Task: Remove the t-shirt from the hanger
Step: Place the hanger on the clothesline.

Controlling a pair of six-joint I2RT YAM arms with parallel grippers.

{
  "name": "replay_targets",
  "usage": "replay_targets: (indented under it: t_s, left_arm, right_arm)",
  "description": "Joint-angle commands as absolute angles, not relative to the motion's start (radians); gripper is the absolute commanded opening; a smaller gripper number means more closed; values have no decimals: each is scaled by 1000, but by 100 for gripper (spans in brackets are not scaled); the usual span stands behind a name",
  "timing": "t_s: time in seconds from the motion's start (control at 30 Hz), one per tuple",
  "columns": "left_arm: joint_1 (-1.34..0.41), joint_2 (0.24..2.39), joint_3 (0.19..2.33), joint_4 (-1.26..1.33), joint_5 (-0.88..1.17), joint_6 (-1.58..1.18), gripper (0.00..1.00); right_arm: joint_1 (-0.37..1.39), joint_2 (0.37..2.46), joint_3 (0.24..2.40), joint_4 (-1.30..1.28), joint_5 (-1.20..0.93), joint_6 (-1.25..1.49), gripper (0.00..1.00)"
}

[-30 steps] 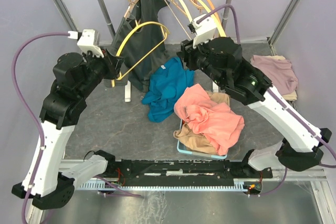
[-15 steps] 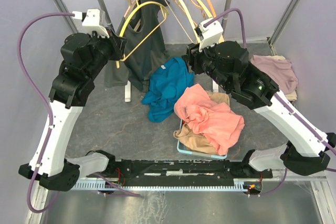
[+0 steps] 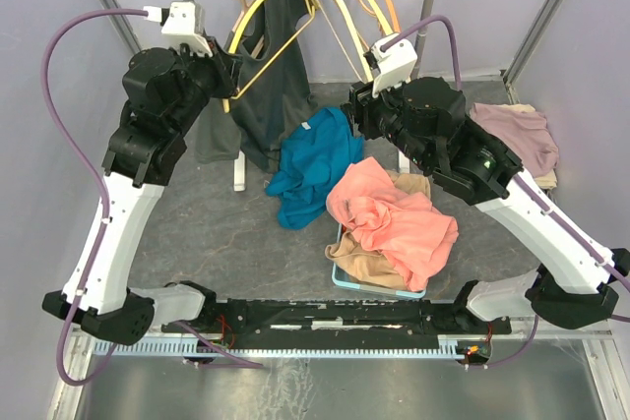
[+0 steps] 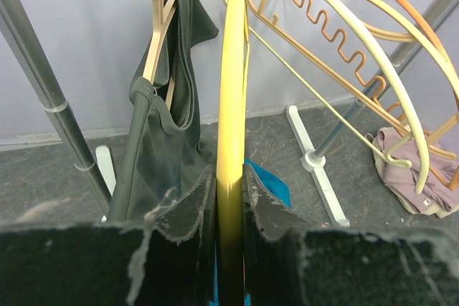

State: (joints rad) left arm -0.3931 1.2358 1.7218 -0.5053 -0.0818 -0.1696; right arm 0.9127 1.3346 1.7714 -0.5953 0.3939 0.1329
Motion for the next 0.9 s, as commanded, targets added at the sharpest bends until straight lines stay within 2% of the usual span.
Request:
replay_targets:
  t_s: [0.0, 0.43, 0.7, 0.87]
  left_arm:
    - [-398, 1250, 1778, -386, -107, -132, 3]
    - [-426, 1286, 1764, -398, -158, -110, 3]
    - [-428, 1252, 1734, -441, -163, -131, 37]
    - [-428, 1220, 1714, -456, -171, -144, 51]
  right_arm:
    - [917, 1333, 1796, -560, 402, 117, 55]
    - [917, 1348, 1809, -566, 410, 104, 56]
    - [917, 1386, 1830, -593, 378, 110, 56]
    - [917, 1412, 1845, -610, 319, 116, 56]
